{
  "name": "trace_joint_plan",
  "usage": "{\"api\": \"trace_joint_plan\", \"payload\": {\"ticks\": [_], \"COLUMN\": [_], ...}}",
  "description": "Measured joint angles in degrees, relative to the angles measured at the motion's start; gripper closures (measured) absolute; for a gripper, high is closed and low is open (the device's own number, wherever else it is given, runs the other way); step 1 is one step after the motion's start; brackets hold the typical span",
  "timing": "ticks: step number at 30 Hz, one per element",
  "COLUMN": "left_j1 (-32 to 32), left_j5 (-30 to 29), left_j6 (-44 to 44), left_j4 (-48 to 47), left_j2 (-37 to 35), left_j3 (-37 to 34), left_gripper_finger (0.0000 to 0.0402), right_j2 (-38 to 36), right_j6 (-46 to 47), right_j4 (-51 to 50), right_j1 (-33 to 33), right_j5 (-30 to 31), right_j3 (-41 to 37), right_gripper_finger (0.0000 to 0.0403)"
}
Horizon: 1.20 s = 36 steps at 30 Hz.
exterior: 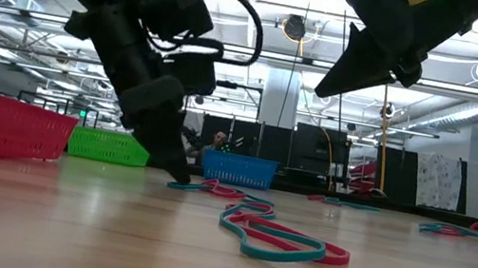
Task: Sort rubber bands into baskets
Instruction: Put the blue rubber band into the red bin
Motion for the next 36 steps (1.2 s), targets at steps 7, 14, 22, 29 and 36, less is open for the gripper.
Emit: {"api": "trace_joint_plan", "payload": {"ticks": [7,14,22,29,36], "left_j1": [0.0,-0.4,-0.5,-1.9,-3.2], "left_j5": [-0.2,1.1,-1.4,-4.4,-4.4], "left_j6": [1.7,6.8,12.3,17.6,23.7], "left_j4": [2.0,-0.2,-10.1,-13.2,-13.1], "left_j2": [1.9,-0.4,-7.0,-14.9,-20.9], "left_j3": [0.1,-0.1,3.5,6.8,8.5], "left_gripper_finger": [0.0288,0.0391,0.0399,0.0400,0.0401], "right_j2": [0.0,0.0,0.0,0.0,0.0], "right_j6": [0.0,0.0,0.0,0.0,0.0], "right_j4": [0.1,0.2,0.3,0.4,0.2], "right_j1": [0.0,0.0,0.0,0.0,0.0], "right_j5": [0.0,0.0,0.1,0.1,0.1], "right_j3": [0.0,0.0,0.0,0.0,0.0], "right_gripper_finger": [0.0401,0.0401,0.0401,0.0401,0.0401]}}
